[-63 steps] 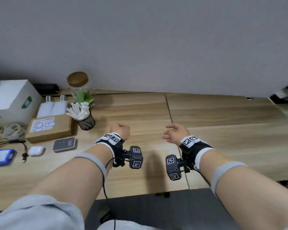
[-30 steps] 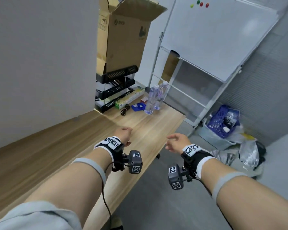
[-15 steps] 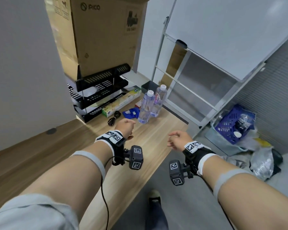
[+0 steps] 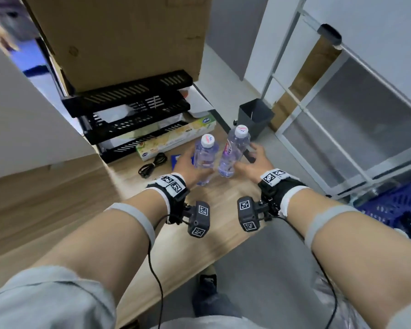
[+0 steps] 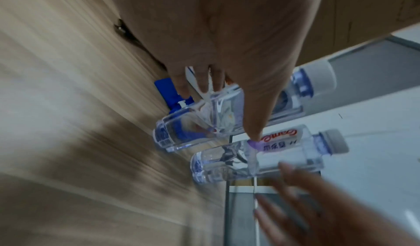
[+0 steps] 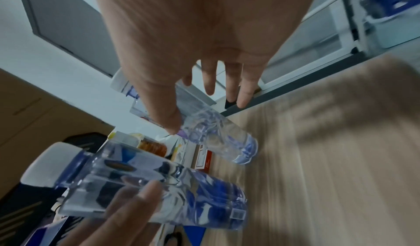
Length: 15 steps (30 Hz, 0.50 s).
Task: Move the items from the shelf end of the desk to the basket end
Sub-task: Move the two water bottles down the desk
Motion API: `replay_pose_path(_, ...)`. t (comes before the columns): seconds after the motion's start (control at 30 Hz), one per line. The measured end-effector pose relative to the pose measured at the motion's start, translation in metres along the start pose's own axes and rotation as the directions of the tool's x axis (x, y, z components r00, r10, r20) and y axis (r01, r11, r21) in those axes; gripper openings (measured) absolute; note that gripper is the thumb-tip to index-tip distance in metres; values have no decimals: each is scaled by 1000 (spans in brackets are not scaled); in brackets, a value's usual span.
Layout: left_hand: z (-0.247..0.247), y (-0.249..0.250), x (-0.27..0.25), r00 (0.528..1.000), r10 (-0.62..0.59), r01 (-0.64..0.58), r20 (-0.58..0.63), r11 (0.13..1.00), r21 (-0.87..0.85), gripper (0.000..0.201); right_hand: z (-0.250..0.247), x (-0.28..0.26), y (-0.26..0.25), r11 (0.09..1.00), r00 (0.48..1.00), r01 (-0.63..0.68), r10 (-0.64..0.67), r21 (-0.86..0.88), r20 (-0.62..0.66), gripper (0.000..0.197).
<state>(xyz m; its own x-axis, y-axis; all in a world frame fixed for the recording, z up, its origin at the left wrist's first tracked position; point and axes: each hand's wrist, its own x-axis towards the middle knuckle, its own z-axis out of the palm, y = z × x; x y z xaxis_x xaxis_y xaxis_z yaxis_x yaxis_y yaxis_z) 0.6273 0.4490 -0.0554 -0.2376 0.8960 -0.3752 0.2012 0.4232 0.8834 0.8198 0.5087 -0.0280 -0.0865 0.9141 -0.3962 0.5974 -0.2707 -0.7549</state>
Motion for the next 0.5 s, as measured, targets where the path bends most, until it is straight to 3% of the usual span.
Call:
replay_pose_path(0.1, 5, 1, 3, 996, 38, -32, -84, 997, 66, 75, 1, 27, -6, 999, 996, 46, -45, -13, 81, 83)
replay_pose_path(0.23, -2, -7, 0, 989, 35, -21, -144, 995, 96, 69, 18, 41, -12, 998, 995, 53, -52, -13, 85, 75)
replay_pose_path(0.33, -9, -10, -6, 987, 52, -31, -154, 990, 136, 76, 32, 33, -15, 992, 991, 102, -94, -81, 95, 69)
replay_pose_path(0.5, -16, -20, -22, 983, 71, -32, -168, 975, 221, 91, 58, 11, -12, 991, 988, 67, -50, -112, 147, 66)
